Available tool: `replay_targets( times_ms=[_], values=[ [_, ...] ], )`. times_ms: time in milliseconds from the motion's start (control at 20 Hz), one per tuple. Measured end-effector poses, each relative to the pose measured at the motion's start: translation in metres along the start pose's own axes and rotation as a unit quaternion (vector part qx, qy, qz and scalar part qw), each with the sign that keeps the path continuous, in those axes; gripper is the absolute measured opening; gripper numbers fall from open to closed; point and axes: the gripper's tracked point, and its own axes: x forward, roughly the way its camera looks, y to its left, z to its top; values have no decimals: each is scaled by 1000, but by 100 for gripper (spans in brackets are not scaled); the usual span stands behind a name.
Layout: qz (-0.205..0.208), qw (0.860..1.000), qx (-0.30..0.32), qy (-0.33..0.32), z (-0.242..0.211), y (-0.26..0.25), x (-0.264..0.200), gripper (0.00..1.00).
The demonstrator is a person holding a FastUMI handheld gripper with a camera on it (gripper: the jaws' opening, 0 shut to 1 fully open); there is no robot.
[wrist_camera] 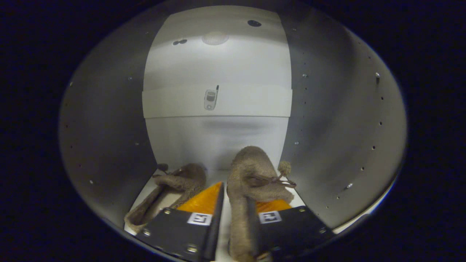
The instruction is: Open the shoe cabinet door, grab the shoes and put them into the shoe cabinet, then close the shoe cabinet door.
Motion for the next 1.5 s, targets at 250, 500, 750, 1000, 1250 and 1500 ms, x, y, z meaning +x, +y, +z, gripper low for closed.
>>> replay_targets(
  times_ms=[250,500,750,1000,1250,1500],
  values=[
    [3,1000,-3,1,-2,9,-2,65],
    [11,999,-34,18,-15,19,-14,66],
    [10,999,-32,21,-20,19,-35,66],
    [8,1000,-25,-1,-11,12,-71,66],
    [12,1000,-9,-18,-9,2,-112,66],
    [18,999,-2,-40,-8,-5,-159,66]
  ],
)
